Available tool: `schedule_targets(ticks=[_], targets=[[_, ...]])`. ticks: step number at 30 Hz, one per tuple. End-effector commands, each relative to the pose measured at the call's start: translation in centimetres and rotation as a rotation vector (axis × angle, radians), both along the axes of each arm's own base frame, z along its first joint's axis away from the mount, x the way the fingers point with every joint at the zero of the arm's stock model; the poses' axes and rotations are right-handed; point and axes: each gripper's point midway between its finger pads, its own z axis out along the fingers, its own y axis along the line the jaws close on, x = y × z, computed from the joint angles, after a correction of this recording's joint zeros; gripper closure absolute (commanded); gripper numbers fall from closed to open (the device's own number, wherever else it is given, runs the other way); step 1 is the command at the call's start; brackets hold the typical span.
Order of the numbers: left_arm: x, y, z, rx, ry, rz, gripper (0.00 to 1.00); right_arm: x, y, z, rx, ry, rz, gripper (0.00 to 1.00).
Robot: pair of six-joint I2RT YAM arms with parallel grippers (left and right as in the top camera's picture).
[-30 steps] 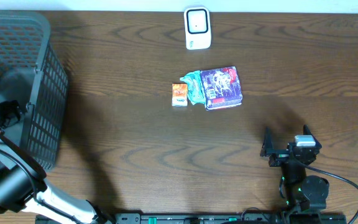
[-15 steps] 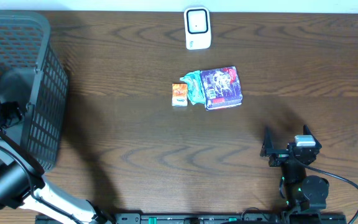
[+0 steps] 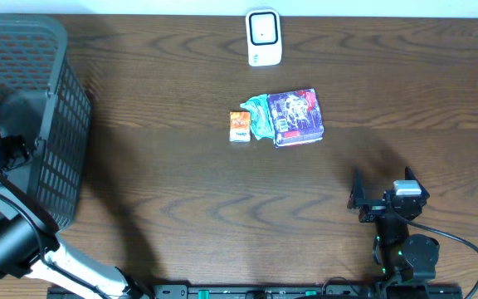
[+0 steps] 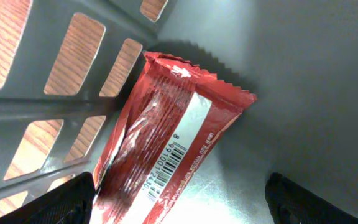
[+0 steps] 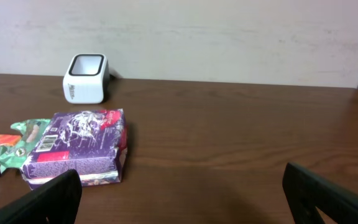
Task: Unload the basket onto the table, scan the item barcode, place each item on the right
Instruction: 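Grasp the red snack bar in the basket with the left gripper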
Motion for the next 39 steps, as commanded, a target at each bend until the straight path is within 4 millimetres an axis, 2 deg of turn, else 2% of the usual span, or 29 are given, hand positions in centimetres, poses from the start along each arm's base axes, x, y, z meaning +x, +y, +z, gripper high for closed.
schedule_targets(ticks=[1,4,7,12,19,30,31,33,34,39], targets=[[-1.5,-0.9,-2.4,-0.026,0.105,-0.052,0.12,0.0,-0.2,-0.1,-0.008,-0.001,-0.006,0.01],[-0.7,-0.6,-1.2,0.009,0.071,-0.059,0.12,0.0,-0.2,-0.1,-0.008,-0.001,-0.006,0.01],[-0.4,-0.4,-1.0,0.02,0.064,-0.069,0.12,0.0,-0.2,-0.1,-0.008,-0.001,-0.006,0.01],[-1.1,-1.1,-1.9,0.015,0.176,-0.268,0.12,0.0,-0.2,-0.1,-0.008,-0.001,-0.006,0.01],[-2.0,-1.8,-2.2,-0.001,0.247,-0.372,0.13,0.0,-0.2,-0.1,-0.008,-0.001,-0.006,0.01],[-3.4,-0.7,-2.6,0.029,0.318,-0.351,0.13,0.0,-0.2,-0.1,-0.008,-0.001,-0.006,0.01],[-3.5,-0.4,-2.6,0.039,0.322,-0.345,0.14,0.0,-0.2,-0.1,-0.008,-0.001,-0.006,0.01],[-3.7,-0.2,-2.5,0.048,0.34,-0.355,0.25,0.0,-0.2,-0.1,-0.008,-0.001,-0.006,0.01],[-3.8,-0.1,-2.5,0.048,0.343,-0.363,0.27,0.0,-0.2,-0.1,-0.008,-0.001,-0.006,0.01],[-4.4,-0.2,-3.0,0.038,0.348,-0.356,0.27,0.0,-0.2,-0.1,-0.008,-0.001,-0.006,0.01]])
